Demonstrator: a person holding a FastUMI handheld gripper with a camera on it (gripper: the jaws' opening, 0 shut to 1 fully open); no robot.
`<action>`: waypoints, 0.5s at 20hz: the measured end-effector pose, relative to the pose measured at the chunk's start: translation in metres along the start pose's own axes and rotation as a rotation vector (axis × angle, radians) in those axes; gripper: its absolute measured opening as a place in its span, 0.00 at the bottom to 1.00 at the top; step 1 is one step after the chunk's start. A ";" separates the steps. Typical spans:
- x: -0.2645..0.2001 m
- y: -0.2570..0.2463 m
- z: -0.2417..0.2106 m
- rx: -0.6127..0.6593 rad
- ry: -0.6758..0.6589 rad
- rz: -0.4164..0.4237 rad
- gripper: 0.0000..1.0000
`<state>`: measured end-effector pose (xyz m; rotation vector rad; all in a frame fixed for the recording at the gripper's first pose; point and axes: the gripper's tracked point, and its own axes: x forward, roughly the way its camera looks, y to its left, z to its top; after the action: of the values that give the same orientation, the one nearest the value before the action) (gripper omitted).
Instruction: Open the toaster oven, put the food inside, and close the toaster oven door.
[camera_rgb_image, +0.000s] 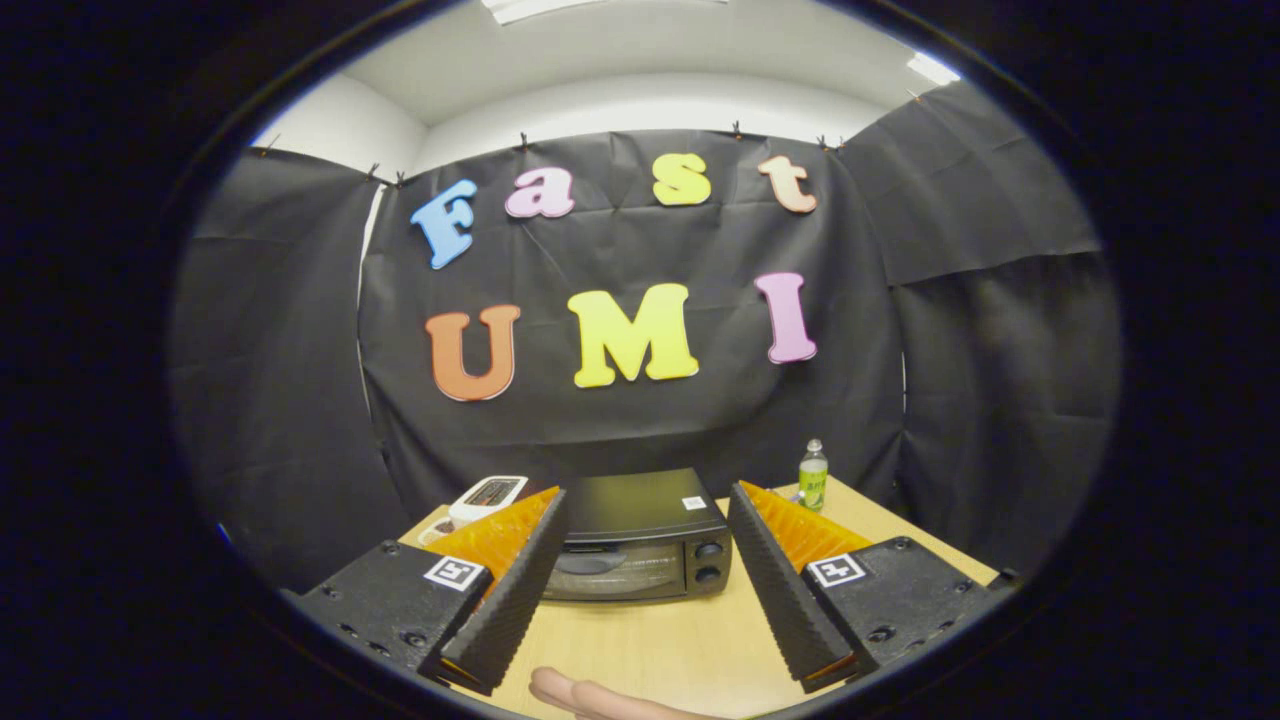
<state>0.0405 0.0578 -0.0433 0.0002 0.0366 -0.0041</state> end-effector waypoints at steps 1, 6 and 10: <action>0.014 0.004 -0.005 -0.002 0.003 0.002 1.00; 0.075 0.016 -0.035 -0.052 0.017 0.004 1.00; 0.112 0.037 -0.058 -0.065 0.053 0.041 1.00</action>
<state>0.1504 0.0943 -0.1051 -0.0643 0.0897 0.0382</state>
